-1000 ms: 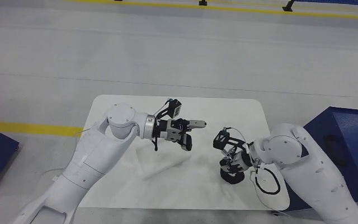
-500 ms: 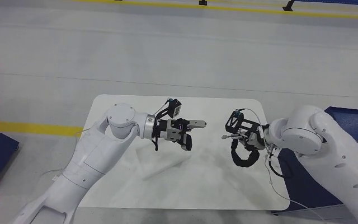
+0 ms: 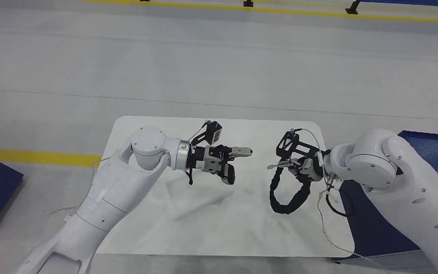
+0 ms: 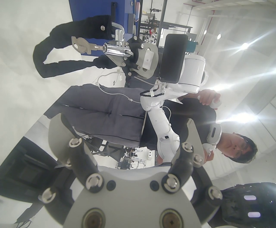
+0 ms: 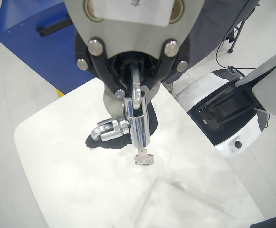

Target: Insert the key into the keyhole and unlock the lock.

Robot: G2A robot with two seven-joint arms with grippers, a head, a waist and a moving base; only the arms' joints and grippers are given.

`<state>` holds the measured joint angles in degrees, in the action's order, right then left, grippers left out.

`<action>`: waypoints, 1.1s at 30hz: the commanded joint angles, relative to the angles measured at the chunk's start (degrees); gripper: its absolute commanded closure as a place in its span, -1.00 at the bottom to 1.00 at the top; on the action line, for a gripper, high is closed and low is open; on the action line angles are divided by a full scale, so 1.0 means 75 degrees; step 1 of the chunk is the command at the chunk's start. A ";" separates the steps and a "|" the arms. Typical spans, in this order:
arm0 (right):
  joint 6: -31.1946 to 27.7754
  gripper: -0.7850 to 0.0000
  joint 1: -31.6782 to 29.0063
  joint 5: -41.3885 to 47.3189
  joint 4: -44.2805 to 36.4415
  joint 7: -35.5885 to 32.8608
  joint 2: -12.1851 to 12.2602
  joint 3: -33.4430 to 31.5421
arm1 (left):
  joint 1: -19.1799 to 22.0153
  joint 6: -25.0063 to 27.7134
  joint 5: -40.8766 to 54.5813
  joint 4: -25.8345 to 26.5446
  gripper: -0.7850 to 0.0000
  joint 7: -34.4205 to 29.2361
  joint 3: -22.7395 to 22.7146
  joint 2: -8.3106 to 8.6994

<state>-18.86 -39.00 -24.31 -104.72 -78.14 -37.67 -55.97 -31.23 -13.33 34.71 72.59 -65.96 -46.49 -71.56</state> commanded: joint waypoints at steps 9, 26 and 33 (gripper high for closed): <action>0.0299 1.00 -0.0342 -0.0266 -0.0199 0.0783 -0.0010 -0.0026 | -0.0484 0.0225 0.0154 -0.0220 -1.00 0.0986 -0.0436 0.0062; -0.0086 1.00 -0.0281 -0.0906 0.0440 0.1058 -0.0235 0.0598 | -0.0858 0.1000 0.0445 -0.0436 -1.00 0.0760 -0.0690 0.0048; -0.0112 1.00 -0.0167 -0.1582 0.1178 0.1241 -0.0691 0.1909 | -0.0858 0.1000 0.0445 -0.0436 -1.00 0.0760 -0.0690 0.0048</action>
<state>-20.31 -40.45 -34.91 -96.46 -69.09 -42.34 -43.11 -37.66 -5.83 38.04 69.32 -60.26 -51.67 -71.21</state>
